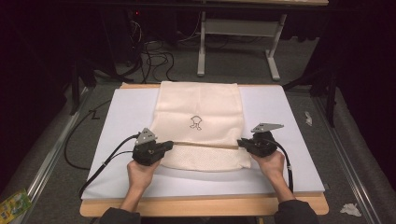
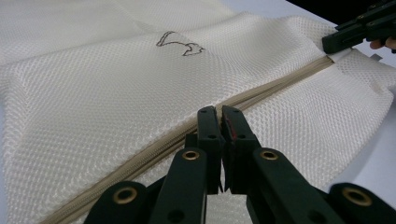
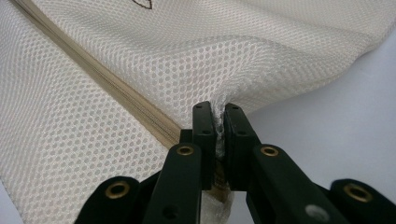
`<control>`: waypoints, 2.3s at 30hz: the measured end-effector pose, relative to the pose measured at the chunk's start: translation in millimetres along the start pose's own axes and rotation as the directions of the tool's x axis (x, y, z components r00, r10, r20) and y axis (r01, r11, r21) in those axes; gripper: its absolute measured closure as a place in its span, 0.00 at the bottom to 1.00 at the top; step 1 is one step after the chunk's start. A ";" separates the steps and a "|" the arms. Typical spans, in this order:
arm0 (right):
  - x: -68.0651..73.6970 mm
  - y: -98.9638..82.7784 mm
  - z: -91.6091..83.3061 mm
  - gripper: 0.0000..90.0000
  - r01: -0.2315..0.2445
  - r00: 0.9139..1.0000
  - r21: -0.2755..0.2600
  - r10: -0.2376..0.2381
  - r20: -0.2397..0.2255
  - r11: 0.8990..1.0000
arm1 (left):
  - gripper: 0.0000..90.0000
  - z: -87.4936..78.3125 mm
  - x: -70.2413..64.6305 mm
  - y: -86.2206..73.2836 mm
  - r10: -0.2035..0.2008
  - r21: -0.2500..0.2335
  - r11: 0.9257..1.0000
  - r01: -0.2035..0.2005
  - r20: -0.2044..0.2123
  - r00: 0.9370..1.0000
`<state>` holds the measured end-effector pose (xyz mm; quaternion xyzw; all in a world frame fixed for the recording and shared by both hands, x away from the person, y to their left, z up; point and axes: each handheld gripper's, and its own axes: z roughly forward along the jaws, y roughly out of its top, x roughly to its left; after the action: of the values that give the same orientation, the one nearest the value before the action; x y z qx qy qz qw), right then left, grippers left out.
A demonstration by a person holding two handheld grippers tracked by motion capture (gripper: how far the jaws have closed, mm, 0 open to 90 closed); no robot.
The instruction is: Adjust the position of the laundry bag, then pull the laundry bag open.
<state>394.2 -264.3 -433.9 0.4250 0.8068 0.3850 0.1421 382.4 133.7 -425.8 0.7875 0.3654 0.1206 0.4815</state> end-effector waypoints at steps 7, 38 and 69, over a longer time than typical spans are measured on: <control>0.5 0.4 1.2 0.96 -0.001 1.000 0.000 0.001 0.006 1.000 | 0.97 -4.2 2.0 -0.9 -0.005 -0.007 1.000 0.005 -0.009 1.000; -1.3 0.6 1.8 0.96 -0.009 1.000 0.001 0.009 0.002 1.000 | 0.97 -18.8 13.3 -6.1 -0.044 -0.024 0.999 0.043 -0.040 0.998; 0.5 5.9 1.7 0.96 -0.002 1.000 0.010 0.002 0.000 1.000 | 0.97 -22.8 13.5 -7.2 -0.039 -0.023 0.999 0.038 -0.048 0.998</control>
<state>398.3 -261.0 -430.6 0.4267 0.8082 0.3811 0.1397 376.3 160.2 -422.5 0.7718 0.3905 0.1343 0.4835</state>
